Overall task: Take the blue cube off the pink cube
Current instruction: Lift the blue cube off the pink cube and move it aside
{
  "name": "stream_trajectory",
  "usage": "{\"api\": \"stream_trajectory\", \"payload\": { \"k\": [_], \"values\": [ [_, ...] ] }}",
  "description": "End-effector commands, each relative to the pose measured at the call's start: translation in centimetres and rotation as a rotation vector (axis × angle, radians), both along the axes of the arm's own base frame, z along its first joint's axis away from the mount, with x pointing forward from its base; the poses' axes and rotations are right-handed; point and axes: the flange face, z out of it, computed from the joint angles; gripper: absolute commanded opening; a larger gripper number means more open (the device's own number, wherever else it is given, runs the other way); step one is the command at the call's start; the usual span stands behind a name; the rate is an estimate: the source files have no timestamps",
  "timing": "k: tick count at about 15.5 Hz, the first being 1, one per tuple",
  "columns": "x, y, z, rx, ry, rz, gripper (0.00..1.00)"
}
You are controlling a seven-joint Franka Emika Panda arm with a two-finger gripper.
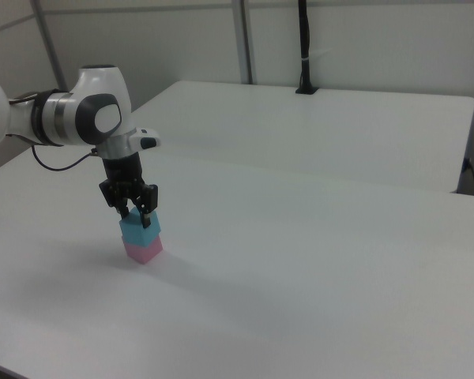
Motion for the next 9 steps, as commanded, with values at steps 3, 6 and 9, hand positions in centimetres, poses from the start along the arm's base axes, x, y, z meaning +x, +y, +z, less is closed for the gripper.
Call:
{"api": "stream_trajectory", "payload": {
  "k": [3, 6, 9],
  "values": [
    [3.0, -3.1, 5.1, 0.02, -0.11, -0.048, 0.45],
    [5.7, -2.9, 3.3, 0.031, -0.151, -0.056, 0.46],
    [9.6, -1.8, -2.9, 0.038, -0.204, -0.102, 0.47]
  ]
}}
